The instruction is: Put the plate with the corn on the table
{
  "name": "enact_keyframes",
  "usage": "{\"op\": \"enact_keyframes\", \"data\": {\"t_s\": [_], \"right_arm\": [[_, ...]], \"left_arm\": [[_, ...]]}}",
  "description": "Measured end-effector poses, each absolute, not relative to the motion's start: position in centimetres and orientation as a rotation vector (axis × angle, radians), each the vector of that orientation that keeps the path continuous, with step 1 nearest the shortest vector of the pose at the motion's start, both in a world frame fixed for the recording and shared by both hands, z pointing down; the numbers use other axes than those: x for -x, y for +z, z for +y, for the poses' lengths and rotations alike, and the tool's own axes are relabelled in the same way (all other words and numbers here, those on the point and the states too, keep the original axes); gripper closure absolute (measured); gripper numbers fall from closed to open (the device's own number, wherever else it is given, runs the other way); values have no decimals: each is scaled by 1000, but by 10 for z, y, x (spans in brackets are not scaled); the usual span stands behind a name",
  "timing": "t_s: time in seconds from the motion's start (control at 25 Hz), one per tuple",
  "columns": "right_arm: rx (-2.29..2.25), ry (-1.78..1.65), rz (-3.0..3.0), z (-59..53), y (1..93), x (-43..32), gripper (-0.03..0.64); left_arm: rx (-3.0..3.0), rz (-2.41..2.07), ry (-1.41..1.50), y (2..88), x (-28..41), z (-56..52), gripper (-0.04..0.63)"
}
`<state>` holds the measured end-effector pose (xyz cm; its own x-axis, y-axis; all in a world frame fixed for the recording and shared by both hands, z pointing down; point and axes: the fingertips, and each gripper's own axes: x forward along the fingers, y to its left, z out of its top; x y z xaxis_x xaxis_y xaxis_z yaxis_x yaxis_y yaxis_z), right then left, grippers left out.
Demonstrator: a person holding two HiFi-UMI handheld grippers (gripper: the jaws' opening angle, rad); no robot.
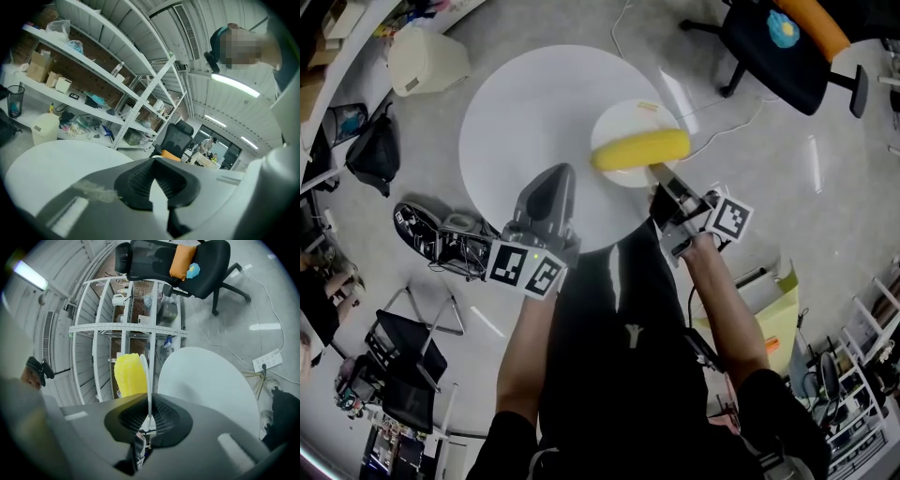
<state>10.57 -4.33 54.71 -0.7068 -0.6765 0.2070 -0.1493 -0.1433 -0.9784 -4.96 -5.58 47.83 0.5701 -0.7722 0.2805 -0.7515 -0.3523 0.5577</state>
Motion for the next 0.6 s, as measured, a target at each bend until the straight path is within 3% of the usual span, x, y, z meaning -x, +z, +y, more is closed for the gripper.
{"op": "enact_keyframes", "data": {"t_s": [0.6], "right_arm": [[934, -1935, 1741, -56, 573, -103, 591]], "left_arm": [[-2135, -1194, -38, 496, 48, -65, 592]]}}
